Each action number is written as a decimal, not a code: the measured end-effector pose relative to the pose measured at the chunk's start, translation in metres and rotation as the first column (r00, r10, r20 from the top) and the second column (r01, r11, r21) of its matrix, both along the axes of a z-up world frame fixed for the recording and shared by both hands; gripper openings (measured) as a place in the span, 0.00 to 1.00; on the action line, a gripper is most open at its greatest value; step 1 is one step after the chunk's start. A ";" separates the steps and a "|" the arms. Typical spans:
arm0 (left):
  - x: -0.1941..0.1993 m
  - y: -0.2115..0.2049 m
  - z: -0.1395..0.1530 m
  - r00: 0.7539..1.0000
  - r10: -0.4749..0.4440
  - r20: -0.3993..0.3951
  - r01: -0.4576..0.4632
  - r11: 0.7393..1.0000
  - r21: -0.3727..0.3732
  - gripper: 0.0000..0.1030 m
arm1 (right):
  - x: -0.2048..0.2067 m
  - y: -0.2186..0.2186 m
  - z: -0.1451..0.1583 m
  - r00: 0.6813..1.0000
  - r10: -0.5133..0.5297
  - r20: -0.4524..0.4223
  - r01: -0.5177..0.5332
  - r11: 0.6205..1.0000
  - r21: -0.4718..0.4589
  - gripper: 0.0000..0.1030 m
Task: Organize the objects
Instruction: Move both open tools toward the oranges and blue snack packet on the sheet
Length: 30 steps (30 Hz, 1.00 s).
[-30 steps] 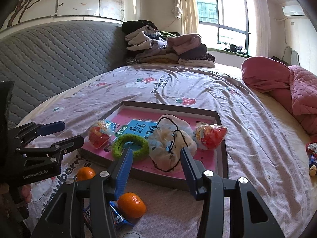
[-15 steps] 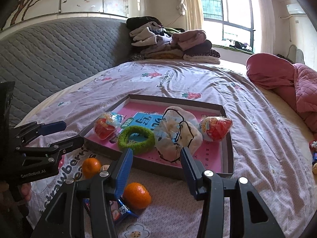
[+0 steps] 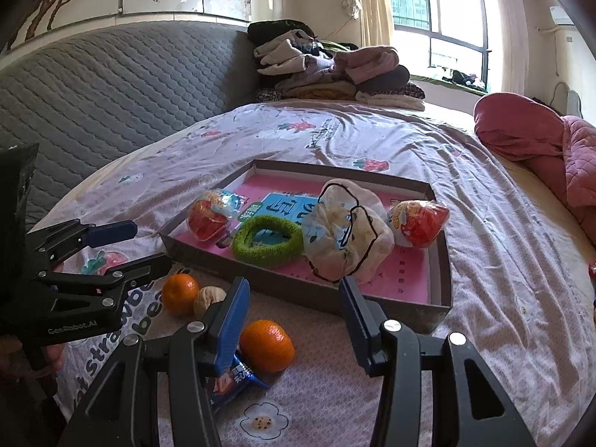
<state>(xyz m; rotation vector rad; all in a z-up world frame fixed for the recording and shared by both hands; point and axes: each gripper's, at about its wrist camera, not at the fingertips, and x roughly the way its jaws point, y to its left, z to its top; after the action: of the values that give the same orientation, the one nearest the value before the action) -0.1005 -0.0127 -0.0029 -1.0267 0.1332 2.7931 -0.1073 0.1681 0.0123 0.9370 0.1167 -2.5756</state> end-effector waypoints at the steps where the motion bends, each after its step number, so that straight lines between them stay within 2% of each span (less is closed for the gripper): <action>1: 0.000 0.000 -0.001 1.000 -0.002 0.005 0.002 1.000 -0.001 0.67 | 0.000 -0.001 -0.001 1.000 0.003 0.004 -0.003 1.000 0.001 0.48; 18: 0.004 0.001 -0.012 0.999 -0.022 0.033 0.022 0.999 -0.024 0.67 | 0.019 -0.013 -0.009 0.997 0.072 0.034 -0.073 0.997 0.012 0.48; 30: 0.010 0.008 -0.015 0.998 -0.059 0.029 0.060 0.997 -0.042 0.67 | 0.034 -0.019 -0.015 0.998 0.018 0.056 -0.017 1.000 -0.006 0.48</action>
<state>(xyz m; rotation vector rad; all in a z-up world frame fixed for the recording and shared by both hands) -0.0901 -0.0046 -0.0174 -1.0524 0.2177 2.7325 -0.0737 0.1487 -0.0026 1.0012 0.1021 -2.5298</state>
